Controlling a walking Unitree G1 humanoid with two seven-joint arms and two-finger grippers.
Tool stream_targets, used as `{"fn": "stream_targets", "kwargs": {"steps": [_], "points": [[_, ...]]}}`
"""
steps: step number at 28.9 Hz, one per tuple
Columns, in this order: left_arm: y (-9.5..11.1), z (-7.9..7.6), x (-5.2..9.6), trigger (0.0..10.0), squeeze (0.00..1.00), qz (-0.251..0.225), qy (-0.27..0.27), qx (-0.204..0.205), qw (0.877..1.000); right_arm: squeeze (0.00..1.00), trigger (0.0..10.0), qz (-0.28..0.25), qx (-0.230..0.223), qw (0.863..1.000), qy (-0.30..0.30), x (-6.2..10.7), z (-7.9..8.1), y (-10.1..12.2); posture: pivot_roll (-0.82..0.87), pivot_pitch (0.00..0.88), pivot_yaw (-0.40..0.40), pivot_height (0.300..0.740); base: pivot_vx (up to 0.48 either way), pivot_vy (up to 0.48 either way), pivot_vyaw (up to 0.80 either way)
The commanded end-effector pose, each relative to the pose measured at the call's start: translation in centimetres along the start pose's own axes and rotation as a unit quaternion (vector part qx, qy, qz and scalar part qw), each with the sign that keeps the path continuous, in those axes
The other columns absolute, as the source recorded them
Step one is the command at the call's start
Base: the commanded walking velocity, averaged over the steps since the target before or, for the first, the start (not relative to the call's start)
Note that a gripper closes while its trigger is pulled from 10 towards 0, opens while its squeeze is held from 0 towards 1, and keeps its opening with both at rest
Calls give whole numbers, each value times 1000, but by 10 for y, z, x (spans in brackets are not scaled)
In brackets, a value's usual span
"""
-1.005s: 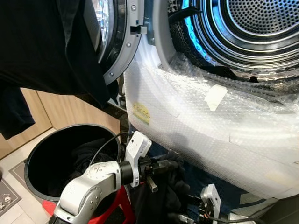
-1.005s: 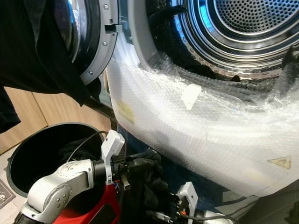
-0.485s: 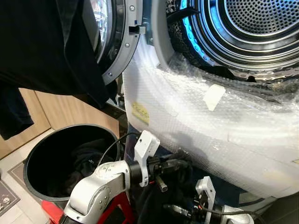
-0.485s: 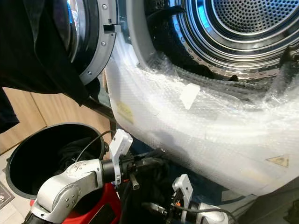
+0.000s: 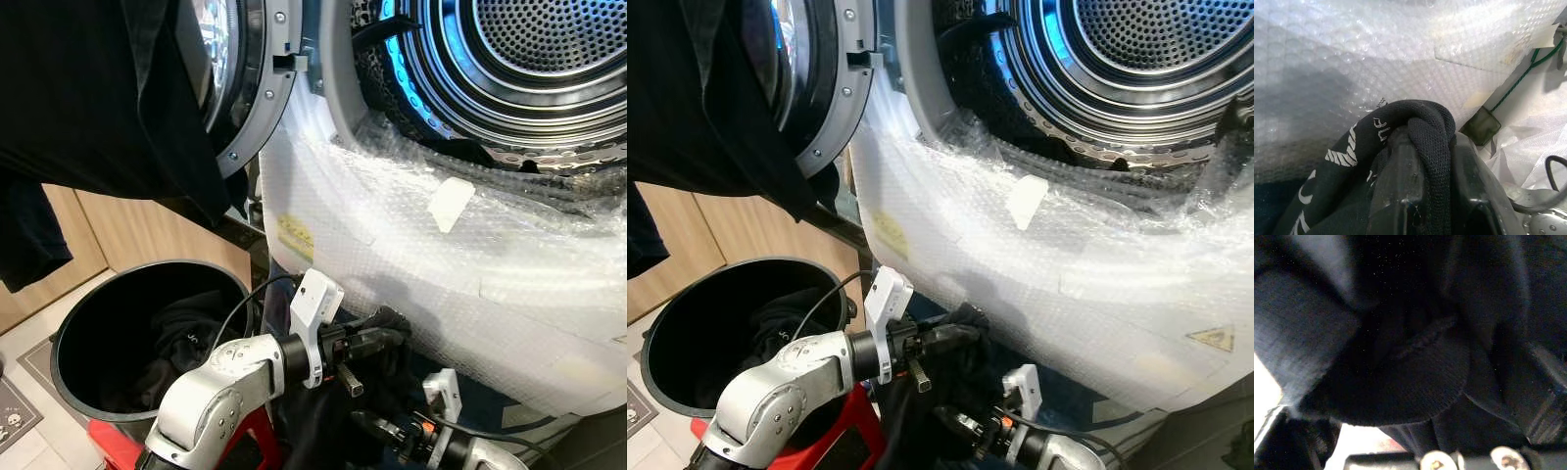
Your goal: Clothes washing
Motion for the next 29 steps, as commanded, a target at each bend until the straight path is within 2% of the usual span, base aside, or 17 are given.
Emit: {"fn": "stream_targets", "kwargs": {"steps": [1,7,14,16,18,23,24,25,26,27,28,29], "points": [[9,-9,-5,0,0,-8,-16,-18,1000,1000,10000,11,15,1000,21,3,6,2,263,13,-54,740,0,0,0],[5,-4,-12,0,0,3,6,-18,1000,1000,10000,40,26,997,56,6,14,-1,263,21,-60,740,0,0,0],[-3,2,-18,0,0,16,40,-8,999,1000,10000,38,30,998,48,4,10,3,268,23,-62,740,0,0,0],[-10,14,-18,0,0,28,84,1,996,1000,10000,33,31,999,30,5,4,7,266,23,-63,740,0,0,0],[-16,27,-18,0,0,38,129,18,991,1000,10000,34,31,998,31,5,4,7,269,22,-67,740,0,0,0],[-21,30,-23,0,0,44,141,40,988,1000,10000,46,33,998,31,1,5,2,264,22,-69,740,0,0,0],[-21,28,-25,0,0,43,137,44,989,922,10000,54,35,998,20,-1,3,-2,266,22,-71,740,0,0,0],[-21,28,-25,0,0,43,137,44,989,922,10000,54,35,998,20,-1,3,-2,266,22,-71,740,0,0,0],[-21,26,-26,0,0,43,136,45,989,773,10000,59,36,998,11,-2,0,-5,266,22,-71,740,0,0,0],[-21,25,-27,0,0,43,134,47,989,333,10000,63,35,997,8,-2,0,-7,268,22,-71,740,0,0,0],[-20,22,-29,0,0,41,130,52,989,0,10000,71,36,997,3,-3,-1,-11,269,22,-72,740,0,0,0],[-19,20,-31,0,0,39,125,55,990,0,10000,74,34,997,-12,-4,-5,-13,272,22,-74,740,0,0,0]]}}
Point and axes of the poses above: a point about 5 cm out from each wrist's last joint towards the gripper, its own x axis pointing back from the gripper into the wrist, its own y axis along the axis of the wrist's last joint, z = x × y, the point moved 6 cm from there along -x, pointing out of the wrist towards the gripper
